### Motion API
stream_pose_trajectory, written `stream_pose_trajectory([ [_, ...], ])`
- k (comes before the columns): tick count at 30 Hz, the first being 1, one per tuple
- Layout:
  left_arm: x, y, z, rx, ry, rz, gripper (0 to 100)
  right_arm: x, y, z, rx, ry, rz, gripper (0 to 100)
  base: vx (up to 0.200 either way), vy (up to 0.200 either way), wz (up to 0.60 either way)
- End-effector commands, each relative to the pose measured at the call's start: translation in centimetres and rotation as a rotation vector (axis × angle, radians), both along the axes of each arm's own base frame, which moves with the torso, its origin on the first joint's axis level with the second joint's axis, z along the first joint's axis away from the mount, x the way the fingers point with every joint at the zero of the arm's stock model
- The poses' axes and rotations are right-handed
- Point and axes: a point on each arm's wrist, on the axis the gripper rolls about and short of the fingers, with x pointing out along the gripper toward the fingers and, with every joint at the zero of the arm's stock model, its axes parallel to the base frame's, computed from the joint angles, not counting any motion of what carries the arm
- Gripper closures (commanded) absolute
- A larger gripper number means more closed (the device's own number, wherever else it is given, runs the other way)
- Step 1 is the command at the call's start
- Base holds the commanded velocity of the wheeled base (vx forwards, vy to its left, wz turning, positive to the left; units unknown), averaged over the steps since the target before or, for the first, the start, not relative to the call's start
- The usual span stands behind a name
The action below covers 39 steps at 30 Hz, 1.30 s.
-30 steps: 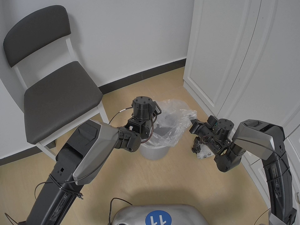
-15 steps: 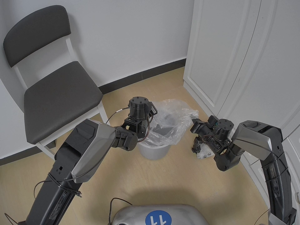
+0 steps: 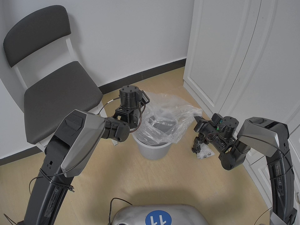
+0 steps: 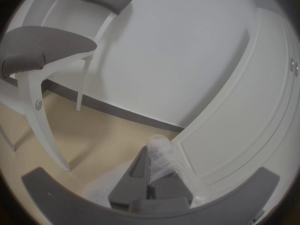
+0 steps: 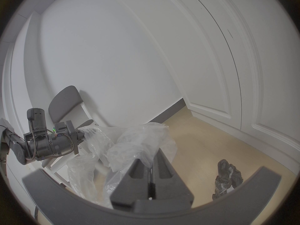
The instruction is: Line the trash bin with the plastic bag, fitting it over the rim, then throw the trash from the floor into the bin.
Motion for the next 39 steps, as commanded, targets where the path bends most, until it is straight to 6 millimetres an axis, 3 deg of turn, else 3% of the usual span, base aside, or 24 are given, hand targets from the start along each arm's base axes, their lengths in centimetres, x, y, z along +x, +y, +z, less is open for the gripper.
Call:
stream_pose_trajectory([
  [1, 0.1, -0.1, -0.6, 0.001, 0.004, 0.0, 100, 0.0, -0.4, 0.2, -0.015, -0.022, -0.005, 100, 0.0, 0.0, 0.0],
  [10, 0.2, -0.4, -1.4, 0.003, -0.011, -0.01, 100, 0.3, -0.8, -1.0, -0.119, -0.042, 0.002, 100, 0.0, 0.0, 0.0],
  [15, 0.3, -1.0, -3.2, 0.022, 0.012, -0.041, 100, 0.4, -0.6, -1.9, -0.139, -0.032, 0.005, 100, 0.0, 0.0, 0.0],
  [23, 0.2, -1.3, -3.9, 0.041, 0.023, -0.039, 100, 0.2, -1.0, -2.1, -0.154, -0.024, -0.002, 100, 0.0, 0.0, 0.0],
  [27, 0.2, -0.4, -2.8, 0.056, 0.021, -0.022, 100, -0.1, -1.4, -1.7, -0.158, -0.018, 0.002, 100, 0.0, 0.0, 0.0],
  [33, -1.6, 2.4, -1.0, 0.169, 0.08, 0.002, 100, -2.0, -2.5, -2.1, -0.246, 0.026, 0.056, 100, 0.0, 0.0, 0.0],
  [39, -1.7, 3.6, -1.2, 0.241, 0.107, 0.02, 100, -2.4, -3.0, -3.5, -0.31, 0.051, 0.062, 100, 0.0, 0.0, 0.0],
])
